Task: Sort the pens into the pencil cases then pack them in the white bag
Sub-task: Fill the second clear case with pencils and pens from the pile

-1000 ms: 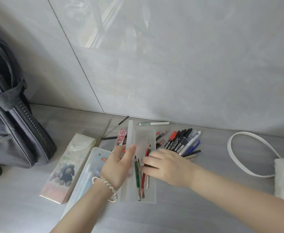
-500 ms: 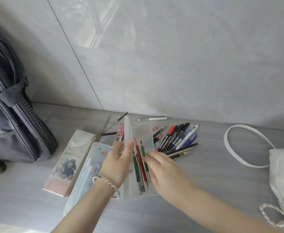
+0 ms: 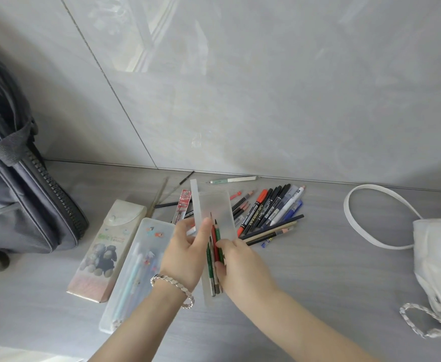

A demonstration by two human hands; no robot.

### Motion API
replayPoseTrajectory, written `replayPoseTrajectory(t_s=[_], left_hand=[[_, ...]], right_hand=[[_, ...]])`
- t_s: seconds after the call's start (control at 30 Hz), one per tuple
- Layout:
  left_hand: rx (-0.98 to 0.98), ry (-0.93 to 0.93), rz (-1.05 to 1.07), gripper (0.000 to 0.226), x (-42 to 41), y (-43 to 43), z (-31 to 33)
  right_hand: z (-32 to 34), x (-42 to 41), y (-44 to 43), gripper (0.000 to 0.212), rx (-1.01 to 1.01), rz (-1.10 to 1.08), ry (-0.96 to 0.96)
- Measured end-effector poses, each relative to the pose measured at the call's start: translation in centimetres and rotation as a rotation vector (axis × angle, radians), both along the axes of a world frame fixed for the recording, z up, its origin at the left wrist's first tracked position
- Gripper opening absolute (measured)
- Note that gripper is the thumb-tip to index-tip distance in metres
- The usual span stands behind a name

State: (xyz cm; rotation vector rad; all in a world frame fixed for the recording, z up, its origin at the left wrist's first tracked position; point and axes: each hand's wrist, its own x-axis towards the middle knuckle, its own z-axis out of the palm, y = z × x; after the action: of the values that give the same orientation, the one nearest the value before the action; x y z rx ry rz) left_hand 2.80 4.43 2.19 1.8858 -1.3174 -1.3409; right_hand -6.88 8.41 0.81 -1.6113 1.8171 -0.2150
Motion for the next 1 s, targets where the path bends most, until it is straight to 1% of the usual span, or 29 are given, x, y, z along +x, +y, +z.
replayPoseTrajectory(t_s=[0.1, 0.2, 0.23, 0.27, 0.33, 0.4, 0.5, 0.6, 0.77, 0.9, 1.0], left_hand=[[0.036, -0.036, -0.022, 0.038, 0.6, -0.8, -0.5], [0.054, -0.093, -0.027, 0.047, 1.5, -2.1, -0.8], [0.053, -0.098, -0.022, 0.048, 1.9, -2.6, -0.9], [0.050, -0.091, -0.013, 0.048, 2.2, -3.1, -0.9], [0.046, -0.091, 0.012, 0.048, 2.7, -3.9, -1.0], [0.043, -0.102, 0.040, 0.046, 3.3, -4.6, -1.0], [0.038, -0.108, 0.072, 0.044, 4.0, -5.3, -1.3], [0.038, -0.136, 0.077, 0.045, 4.3, -5.4, -1.6], [0.051, -0.124, 0.057, 0.043, 4.6, -5.0, -2.0], [0.059, -0.136, 0.036, 0.039, 4.4, -4.7, -1.8], [0.065, -0.137, 0.024, 0.040, 4.4, -4.4, -1.6]], right_hand=[[0.9, -1.0, -1.3, 0.020, -0.061, -0.019, -0.104], [0.6, -3.0, -4.6, 0.020, -0.231, -0.105, -0.084], [0.0, -3.9, -5.9, 0.021, -0.249, -0.149, -0.075], [-0.7, -4.8, -7.4, 0.022, -0.233, -0.182, -0.049], [-2.7, -6.5, -9.9, 0.026, -0.106, -0.192, 0.059], [-4.6, -7.6, -11.5, 0.031, 0.054, -0.107, 0.183], [-6.4, -7.8, -12.3, 0.036, 0.156, 0.148, 0.256], [-6.6, -7.8, -12.4, 0.036, 0.135, 0.335, 0.340], [-6.5, -7.2, -12.3, 0.038, 0.104, 0.491, 0.493], [-6.6, -6.7, -12.4, 0.041, 0.006, 0.669, 0.644], [-6.9, -6.2, -12.3, 0.044, -0.038, 0.841, 0.734]])
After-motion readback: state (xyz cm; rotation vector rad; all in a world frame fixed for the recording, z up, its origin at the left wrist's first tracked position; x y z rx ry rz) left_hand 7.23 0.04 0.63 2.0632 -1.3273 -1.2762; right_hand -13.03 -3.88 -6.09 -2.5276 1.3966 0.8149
